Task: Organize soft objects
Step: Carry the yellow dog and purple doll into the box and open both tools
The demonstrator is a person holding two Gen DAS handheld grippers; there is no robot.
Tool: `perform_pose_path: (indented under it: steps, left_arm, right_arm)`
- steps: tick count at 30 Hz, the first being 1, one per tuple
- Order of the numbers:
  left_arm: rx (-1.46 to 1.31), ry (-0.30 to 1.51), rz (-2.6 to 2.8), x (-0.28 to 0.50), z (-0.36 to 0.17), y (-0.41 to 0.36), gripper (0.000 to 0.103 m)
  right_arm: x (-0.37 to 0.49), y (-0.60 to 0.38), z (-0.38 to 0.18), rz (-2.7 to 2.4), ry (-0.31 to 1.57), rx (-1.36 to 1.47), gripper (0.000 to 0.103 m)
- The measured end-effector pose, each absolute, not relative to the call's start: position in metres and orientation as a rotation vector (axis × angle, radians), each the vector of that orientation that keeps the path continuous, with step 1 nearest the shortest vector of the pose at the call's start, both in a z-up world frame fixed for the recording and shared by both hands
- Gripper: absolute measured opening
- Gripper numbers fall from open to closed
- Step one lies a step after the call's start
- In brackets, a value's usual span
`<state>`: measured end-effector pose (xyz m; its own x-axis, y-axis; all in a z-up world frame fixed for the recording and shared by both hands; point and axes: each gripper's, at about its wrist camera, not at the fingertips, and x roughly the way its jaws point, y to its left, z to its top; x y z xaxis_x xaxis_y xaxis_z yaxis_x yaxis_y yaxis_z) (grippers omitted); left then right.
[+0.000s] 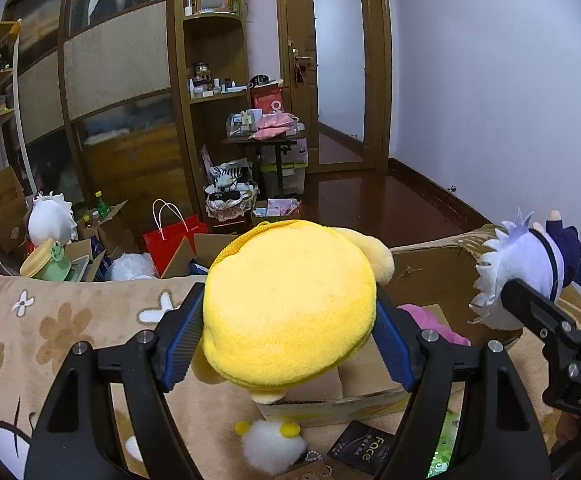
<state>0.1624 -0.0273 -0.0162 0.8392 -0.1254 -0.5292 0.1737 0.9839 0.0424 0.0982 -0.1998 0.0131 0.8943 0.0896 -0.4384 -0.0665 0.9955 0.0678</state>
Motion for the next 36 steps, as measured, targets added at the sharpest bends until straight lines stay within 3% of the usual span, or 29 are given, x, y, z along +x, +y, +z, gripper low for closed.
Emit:
perform_pose_path:
  steps: [36]
  left_arm:
    - [0.132, 0.713, -0.244, 0.188, -0.056, -0.046, 0.079]
  right_arm:
    - [0.127, -0.203, -0.031, 0.104, 0.585, 0.075, 0.1]
